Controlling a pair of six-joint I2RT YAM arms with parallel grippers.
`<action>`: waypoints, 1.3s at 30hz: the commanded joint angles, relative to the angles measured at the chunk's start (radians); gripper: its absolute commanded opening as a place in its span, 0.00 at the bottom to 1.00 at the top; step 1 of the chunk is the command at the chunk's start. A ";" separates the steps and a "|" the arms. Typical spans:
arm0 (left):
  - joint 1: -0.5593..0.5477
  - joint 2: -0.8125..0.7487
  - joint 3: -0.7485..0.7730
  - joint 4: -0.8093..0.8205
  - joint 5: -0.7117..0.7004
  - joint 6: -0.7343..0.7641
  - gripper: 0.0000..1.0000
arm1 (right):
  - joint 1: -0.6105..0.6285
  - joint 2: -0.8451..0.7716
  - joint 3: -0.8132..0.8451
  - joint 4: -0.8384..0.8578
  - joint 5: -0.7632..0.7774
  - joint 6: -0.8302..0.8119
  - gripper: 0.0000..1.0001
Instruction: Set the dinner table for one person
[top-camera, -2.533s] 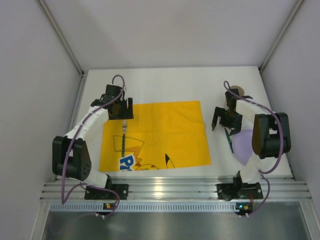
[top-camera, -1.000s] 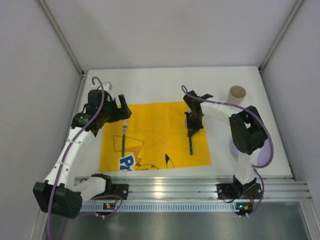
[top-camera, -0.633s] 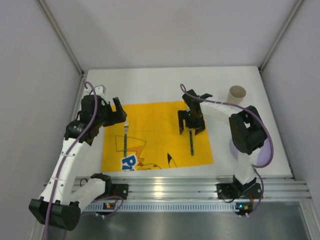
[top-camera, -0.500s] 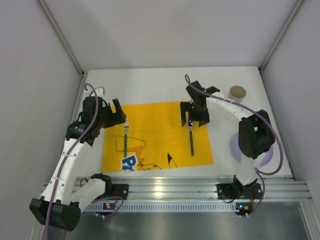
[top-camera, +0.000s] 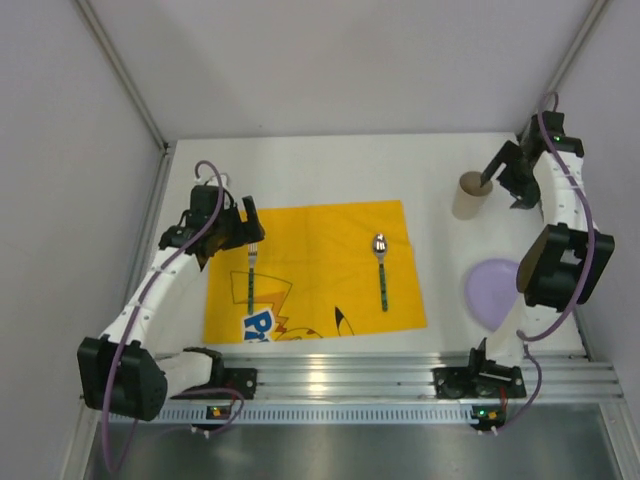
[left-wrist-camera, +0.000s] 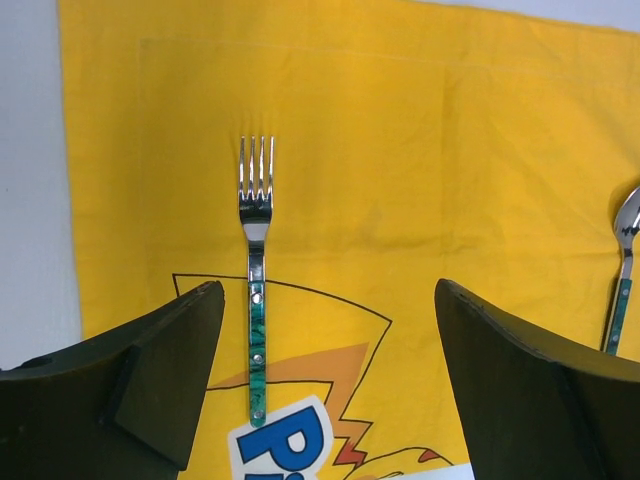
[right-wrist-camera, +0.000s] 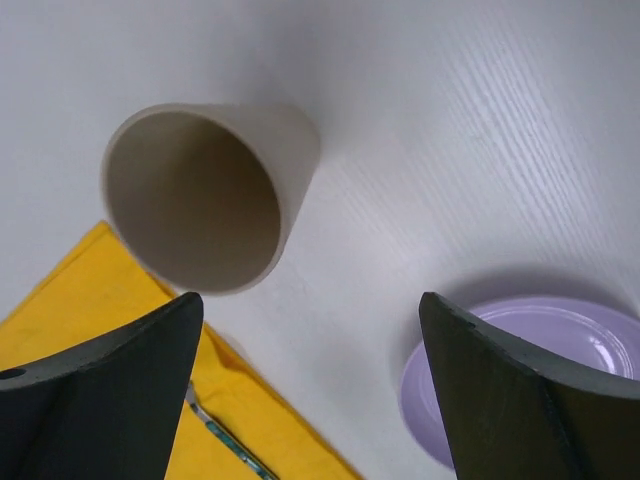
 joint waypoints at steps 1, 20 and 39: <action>0.003 0.039 0.034 0.108 0.043 0.051 0.91 | -0.047 0.076 0.095 -0.049 0.001 -0.011 0.89; 0.003 0.234 0.110 0.151 0.118 0.071 0.89 | 0.100 0.331 0.331 -0.108 0.141 -0.027 0.00; 0.003 0.133 0.080 0.089 0.054 0.012 0.93 | 0.518 0.307 0.427 -0.151 0.110 0.052 0.00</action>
